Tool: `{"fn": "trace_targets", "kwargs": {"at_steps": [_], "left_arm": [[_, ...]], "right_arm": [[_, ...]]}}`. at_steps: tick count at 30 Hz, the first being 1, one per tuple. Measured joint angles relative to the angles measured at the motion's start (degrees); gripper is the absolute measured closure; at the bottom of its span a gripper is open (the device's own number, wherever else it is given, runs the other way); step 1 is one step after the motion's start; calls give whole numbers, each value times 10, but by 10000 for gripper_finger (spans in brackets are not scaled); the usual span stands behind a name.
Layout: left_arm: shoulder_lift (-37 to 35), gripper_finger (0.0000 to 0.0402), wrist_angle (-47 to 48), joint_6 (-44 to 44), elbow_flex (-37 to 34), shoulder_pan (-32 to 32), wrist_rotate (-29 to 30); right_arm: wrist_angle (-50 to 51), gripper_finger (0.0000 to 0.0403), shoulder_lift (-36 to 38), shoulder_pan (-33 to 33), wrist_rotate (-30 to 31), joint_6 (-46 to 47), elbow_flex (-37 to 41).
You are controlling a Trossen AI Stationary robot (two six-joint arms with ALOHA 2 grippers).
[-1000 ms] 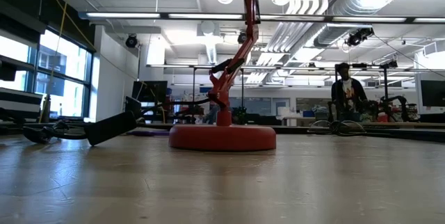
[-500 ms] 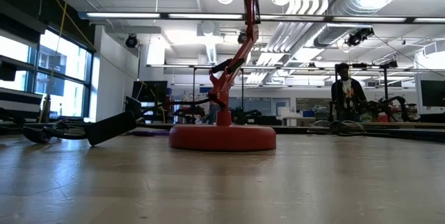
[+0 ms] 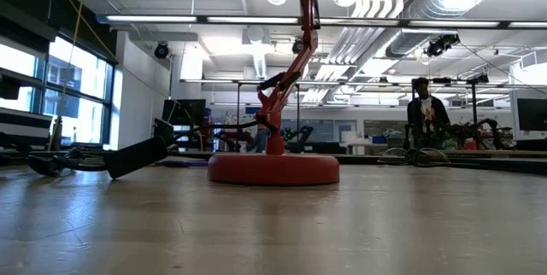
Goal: Screw lightbulb
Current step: Insert the lightbulb on the lamp
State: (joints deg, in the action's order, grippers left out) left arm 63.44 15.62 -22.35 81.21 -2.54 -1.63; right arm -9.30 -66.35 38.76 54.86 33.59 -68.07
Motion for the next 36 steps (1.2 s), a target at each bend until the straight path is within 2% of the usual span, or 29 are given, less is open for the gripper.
{"fn": "trace_targets", "kwargs": {"at_steps": [5, 8, 10, 15, 21, 29, 36], "left_arm": [[0, 402, 0, -1, 0, 0, 0], [0, 402, 0, -1, 0, 0, 0], [0, 402, 0, -1, 0, 0, 0], [0, 401, 0, -12, 0, 0, 9], [0, 402, 0, -16, 0, -1, 20], [0, 402, 0, -31, 0, 7, 20], [9, 401, 16, -63, 0, 19, 19]], "right_arm": [[-206, 153, -2, 0, -15, -109, 79], [-334, 153, 2, 1, -29, -128, 136], [-353, 153, 4, 5, -17, -143, 152], [-299, 153, 4, -3, -17, -135, 127], [-68, 153, 2, -34, -45, -59, 59], [-67, 153, 3, -56, -91, -110, 58], [-82, 153, 4, -71, -90, -131, 71]]}}
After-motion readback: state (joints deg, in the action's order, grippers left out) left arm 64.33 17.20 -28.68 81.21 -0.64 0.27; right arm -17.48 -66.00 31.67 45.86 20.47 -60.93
